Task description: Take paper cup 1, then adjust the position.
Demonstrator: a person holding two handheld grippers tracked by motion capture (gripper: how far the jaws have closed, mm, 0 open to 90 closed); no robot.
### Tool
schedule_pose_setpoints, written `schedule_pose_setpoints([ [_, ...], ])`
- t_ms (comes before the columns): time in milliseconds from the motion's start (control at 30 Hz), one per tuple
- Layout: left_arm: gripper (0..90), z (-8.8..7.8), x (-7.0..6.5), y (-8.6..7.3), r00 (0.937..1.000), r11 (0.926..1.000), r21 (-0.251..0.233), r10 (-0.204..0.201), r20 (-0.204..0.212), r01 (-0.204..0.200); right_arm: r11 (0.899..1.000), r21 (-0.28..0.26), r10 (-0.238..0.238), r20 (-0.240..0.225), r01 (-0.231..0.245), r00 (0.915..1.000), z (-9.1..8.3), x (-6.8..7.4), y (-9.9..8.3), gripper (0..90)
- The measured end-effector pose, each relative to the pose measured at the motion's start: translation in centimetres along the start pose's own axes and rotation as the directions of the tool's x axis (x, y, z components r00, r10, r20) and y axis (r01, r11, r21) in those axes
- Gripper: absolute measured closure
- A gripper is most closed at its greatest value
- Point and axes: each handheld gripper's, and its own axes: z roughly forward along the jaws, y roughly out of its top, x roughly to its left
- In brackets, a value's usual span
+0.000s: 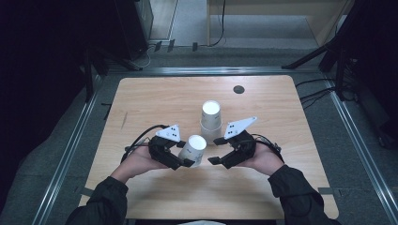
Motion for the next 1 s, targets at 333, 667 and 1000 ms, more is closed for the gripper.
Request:
schedule_pose_setpoints([
  [333,30.8,0.4,-0.5,0.5,0.9987,0.9923,0.114,0.051,-0.005,-0.050,1.000,0.018,-0.007,0.017,0.007,0.9998,0.8,0.8,-0.6,29.0],
  [667,30.6,1.5,-1.3,1.1,0.9915,0.9680,0.218,0.130,-0.009,-0.125,0.999,0.002,-0.036,-0.023,0.036,0.9991,1.7,1.0,-0.4,28.8],
  [1000,29.9,2.6,-2.0,1.0,0.9845,0.9459,0.276,0.175,0.007,-0.170,0.996,0.010,-0.083,-0.077,0.084,0.9936,3.5,1.3,0.4,29.9],
])
